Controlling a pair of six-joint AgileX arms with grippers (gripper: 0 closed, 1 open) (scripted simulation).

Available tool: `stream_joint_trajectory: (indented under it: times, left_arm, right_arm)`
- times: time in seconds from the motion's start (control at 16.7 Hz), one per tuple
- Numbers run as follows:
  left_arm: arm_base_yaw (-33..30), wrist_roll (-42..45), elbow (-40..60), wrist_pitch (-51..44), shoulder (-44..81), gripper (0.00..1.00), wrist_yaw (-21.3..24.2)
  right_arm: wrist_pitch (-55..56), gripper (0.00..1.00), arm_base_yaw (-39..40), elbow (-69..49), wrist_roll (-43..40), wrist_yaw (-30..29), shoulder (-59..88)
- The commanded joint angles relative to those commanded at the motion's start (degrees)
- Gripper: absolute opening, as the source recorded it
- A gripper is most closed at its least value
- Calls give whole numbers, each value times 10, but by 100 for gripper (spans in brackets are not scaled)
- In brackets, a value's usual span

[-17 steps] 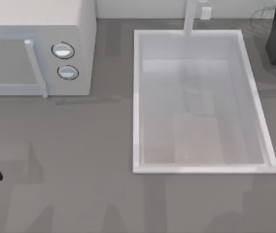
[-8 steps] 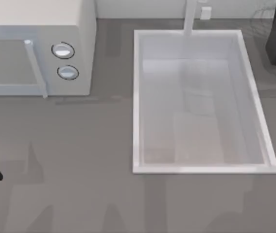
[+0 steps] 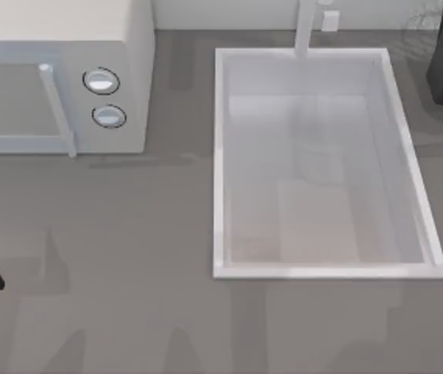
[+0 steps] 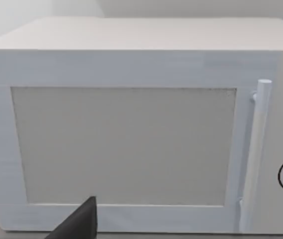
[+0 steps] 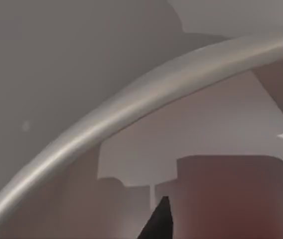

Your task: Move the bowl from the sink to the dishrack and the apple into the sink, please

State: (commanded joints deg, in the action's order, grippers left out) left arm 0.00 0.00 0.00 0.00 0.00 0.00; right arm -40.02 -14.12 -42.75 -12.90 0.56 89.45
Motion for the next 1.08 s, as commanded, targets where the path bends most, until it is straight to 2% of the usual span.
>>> stream_joint_trajectory:
  times: [0.18,0.54,1.08]
  left_arm:
    - [0,0,0,0,0,100,0]
    - [0,0,0,0,0,100,0]
    - [0,0,0,0,0,100,0]
  right_arm:
    - [-52,0,1,-47,-3,0,-20]
    - [-226,0,-1,-133,-4,0,-63]
    - [-228,0,10,-155,-1,-5,-77]
